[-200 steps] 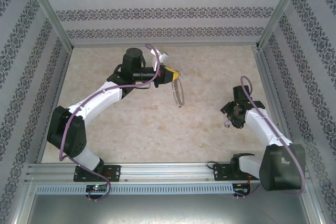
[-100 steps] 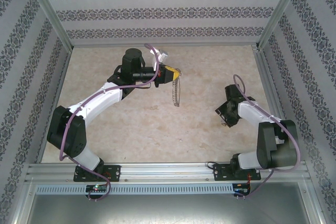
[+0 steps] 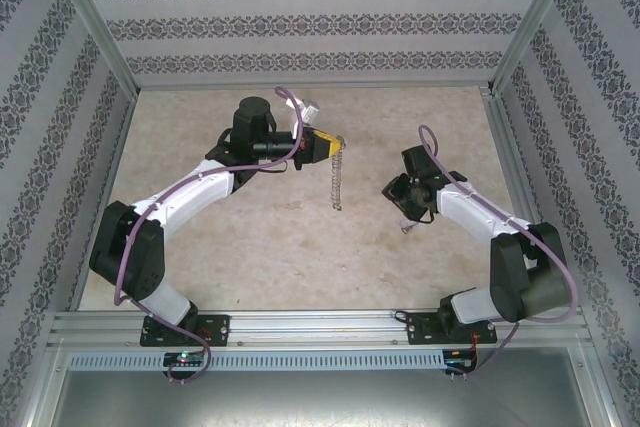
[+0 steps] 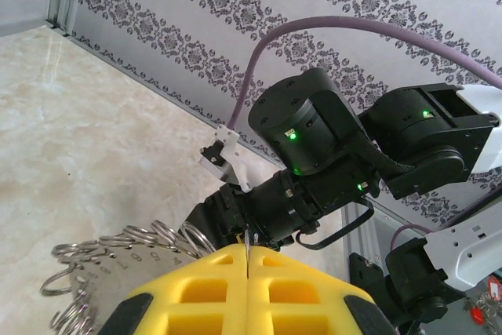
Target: Put the keys on the keyring
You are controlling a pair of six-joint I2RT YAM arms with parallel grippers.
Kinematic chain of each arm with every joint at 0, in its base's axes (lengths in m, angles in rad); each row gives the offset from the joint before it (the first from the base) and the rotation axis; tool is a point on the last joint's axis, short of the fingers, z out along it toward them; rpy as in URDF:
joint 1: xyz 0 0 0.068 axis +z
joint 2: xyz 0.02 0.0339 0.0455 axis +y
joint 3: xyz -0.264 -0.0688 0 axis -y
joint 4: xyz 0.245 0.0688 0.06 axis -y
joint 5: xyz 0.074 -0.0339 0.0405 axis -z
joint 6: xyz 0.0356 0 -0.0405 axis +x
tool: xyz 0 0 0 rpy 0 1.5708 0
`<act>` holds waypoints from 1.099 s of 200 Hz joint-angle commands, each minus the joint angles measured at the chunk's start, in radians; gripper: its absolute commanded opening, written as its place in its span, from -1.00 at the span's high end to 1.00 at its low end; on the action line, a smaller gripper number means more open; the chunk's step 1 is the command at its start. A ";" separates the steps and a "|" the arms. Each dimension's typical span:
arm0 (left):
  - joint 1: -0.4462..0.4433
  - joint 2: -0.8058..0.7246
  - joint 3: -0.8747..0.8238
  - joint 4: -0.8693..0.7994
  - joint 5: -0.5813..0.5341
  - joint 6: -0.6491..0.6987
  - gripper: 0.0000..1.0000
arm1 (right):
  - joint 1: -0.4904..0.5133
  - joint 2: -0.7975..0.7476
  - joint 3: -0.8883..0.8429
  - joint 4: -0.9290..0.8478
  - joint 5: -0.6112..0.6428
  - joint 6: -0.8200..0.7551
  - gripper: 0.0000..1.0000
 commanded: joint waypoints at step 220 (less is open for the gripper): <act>-0.010 -0.019 0.023 0.076 0.039 -0.019 1.00 | 0.046 0.042 -0.101 -0.018 0.139 -0.146 0.22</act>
